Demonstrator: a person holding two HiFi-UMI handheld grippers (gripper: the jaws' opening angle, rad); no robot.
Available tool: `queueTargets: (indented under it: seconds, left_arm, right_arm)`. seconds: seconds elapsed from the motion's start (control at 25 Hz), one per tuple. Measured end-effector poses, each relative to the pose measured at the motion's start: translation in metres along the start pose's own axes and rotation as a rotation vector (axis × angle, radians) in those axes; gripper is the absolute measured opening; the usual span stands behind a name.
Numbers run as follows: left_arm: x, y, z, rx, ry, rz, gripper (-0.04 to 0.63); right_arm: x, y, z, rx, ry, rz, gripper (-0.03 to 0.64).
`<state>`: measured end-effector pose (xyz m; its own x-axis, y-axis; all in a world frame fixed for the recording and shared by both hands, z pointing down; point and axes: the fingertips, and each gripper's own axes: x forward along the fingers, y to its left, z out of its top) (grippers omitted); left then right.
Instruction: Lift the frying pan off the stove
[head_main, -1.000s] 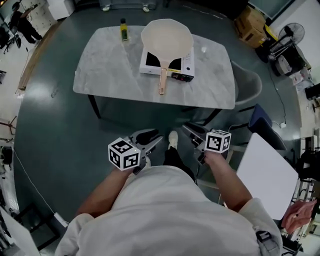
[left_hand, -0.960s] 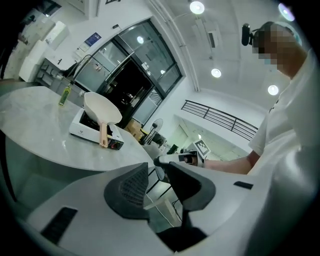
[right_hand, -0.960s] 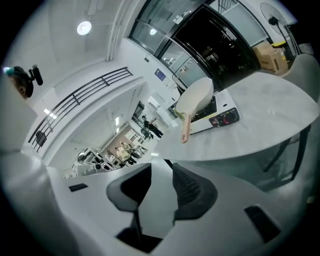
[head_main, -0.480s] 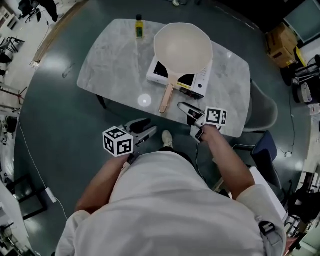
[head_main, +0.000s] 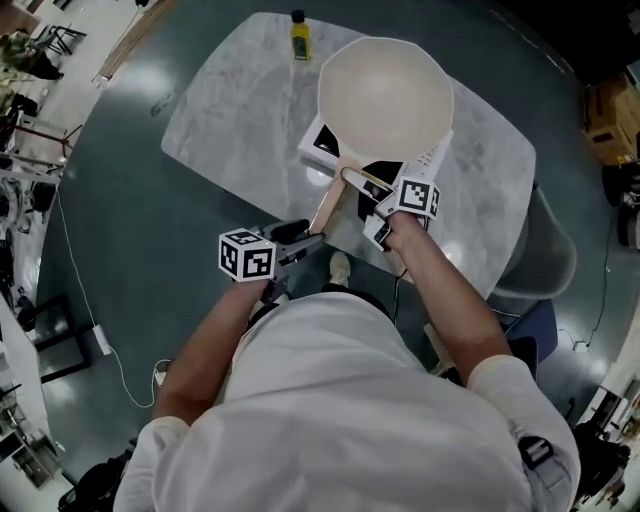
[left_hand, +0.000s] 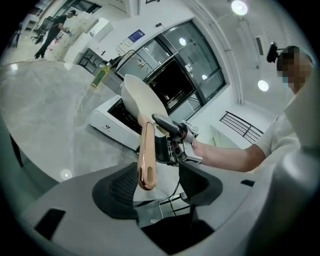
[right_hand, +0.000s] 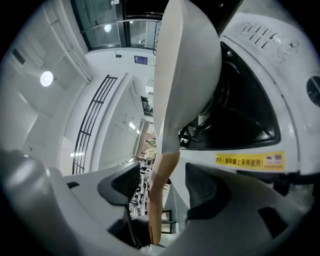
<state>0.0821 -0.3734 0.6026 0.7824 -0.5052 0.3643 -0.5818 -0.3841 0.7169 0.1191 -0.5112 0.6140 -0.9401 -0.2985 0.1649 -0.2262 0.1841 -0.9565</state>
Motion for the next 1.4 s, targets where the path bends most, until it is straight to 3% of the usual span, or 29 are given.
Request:
queueTargets:
  seconds: [0.28,0.44,0.52,0.64,1.16,1.4]
  left_arm:
    - [0.036,0.036,-0.008,-0.101,0.020,0.009,0.251]
    - [0.063,0.035,0.010,-0.144,0.044,-0.027,0.249]
    - [0.072,0.029,0.015,-0.136,0.062,-0.042,0.220]
    - [0.075,0.022,0.016,-0.112,0.075,-0.055,0.118]
    - [0.062,-0.002,0.036,-0.098,0.024,-0.155,0.109]
    - [0.051,-0.013,0.046,-0.048,0.038,-0.188,0.106]
  right_arm:
    - [0.034,-0.011,0.023,0.043,0.019,0.068,0.273]
    - [0.037,-0.009,0.055,0.072,-0.008,0.072,0.202]
    - [0.035,-0.010,0.063,0.081,-0.013,0.064,0.178]
    - [0.034,-0.010,0.063,0.086,-0.011,0.054,0.173]
    - [0.030,0.007,0.066,0.052,-0.026,0.064,0.172]
    - [0.024,0.030,0.071,0.020,-0.063,0.080,0.172]
